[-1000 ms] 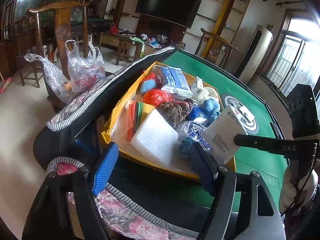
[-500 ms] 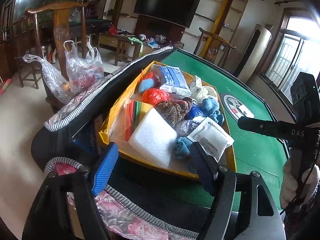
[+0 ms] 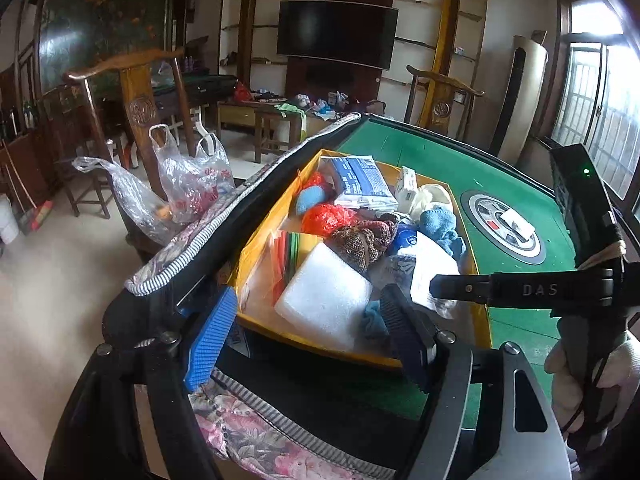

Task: Organize soft objects

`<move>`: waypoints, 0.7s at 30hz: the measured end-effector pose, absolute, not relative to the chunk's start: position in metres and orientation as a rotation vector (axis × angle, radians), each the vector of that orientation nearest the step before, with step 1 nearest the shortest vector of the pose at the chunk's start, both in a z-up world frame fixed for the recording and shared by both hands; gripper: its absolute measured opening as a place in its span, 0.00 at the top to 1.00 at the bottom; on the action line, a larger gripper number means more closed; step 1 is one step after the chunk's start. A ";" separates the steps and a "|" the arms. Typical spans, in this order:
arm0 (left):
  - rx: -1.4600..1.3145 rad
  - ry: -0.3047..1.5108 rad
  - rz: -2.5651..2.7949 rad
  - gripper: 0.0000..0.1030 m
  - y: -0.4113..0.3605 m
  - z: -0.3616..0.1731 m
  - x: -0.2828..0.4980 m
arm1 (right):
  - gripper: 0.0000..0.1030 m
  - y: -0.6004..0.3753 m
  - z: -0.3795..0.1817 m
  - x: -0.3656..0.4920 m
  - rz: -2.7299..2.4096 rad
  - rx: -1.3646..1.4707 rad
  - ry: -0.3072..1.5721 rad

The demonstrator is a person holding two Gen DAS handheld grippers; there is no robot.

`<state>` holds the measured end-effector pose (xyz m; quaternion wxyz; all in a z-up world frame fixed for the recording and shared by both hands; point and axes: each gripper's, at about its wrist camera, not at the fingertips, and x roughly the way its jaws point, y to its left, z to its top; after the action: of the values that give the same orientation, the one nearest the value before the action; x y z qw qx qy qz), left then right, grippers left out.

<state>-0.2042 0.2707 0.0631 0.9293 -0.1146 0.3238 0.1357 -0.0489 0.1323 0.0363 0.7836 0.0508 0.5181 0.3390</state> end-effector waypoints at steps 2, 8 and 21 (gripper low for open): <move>-0.206 0.646 0.299 0.28 0.266 0.066 -0.204 | 0.57 0.117 0.044 -0.053 0.725 0.129 1.068; -0.104 0.624 0.334 0.28 0.244 0.077 -0.194 | 0.49 0.079 0.060 -0.067 0.678 0.122 0.936; 0.001 0.676 0.324 0.25 0.185 0.080 -0.165 | 0.48 0.032 0.057 -0.073 0.530 -0.033 0.823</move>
<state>-0.1645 0.1845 0.0797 0.9306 0.0006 0.3302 0.1580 -0.0726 0.0321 0.0566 0.8824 -0.0156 0.3954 0.2547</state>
